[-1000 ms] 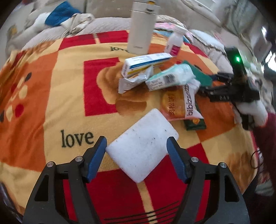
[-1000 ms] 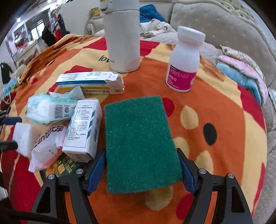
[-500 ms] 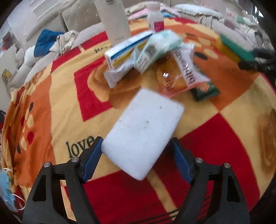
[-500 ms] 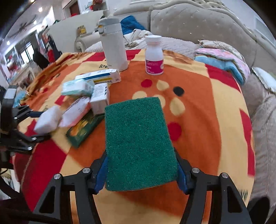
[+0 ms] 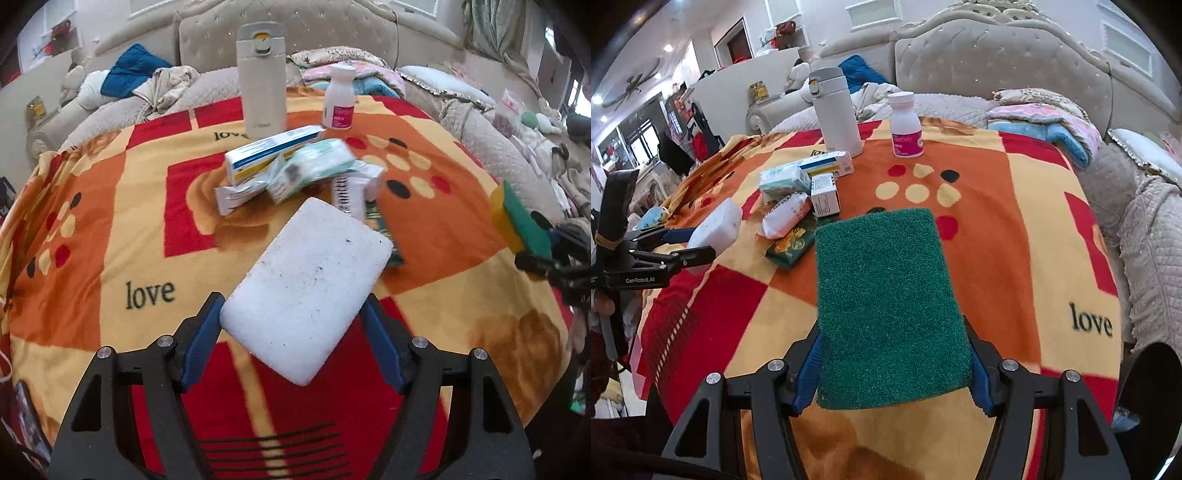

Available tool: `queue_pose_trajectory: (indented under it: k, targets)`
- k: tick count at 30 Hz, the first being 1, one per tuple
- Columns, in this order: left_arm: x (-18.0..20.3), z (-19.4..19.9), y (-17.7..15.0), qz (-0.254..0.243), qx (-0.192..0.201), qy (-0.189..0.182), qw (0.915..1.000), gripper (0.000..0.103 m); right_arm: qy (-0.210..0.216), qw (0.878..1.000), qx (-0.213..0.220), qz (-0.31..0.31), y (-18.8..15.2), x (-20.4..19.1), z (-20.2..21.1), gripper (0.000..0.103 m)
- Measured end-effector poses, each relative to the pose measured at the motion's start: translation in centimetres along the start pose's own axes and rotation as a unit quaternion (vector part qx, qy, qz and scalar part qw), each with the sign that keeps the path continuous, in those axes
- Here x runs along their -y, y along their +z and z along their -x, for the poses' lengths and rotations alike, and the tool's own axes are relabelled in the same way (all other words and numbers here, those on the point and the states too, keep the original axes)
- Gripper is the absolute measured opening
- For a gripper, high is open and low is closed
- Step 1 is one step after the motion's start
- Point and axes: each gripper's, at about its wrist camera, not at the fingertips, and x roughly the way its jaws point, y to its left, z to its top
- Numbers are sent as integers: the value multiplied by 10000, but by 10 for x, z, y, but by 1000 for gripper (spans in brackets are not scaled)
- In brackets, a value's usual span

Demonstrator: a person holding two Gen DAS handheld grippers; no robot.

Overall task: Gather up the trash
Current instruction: 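Carry both sponges over the black bin and open the right tool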

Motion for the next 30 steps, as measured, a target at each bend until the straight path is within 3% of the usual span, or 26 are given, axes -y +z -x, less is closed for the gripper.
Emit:
queue_pose_trajectory:
  k: [14, 30]
  targets:
    - [90, 5, 3, -117, 120, -460, 9988, 73, -179, 9983, 229, -510, -29, 33, 34, 64]
    - [191, -15, 21, -325, -176, -1212, 9919, 73, -714, 9882, 370, -1306, -68, 103, 74, 64]
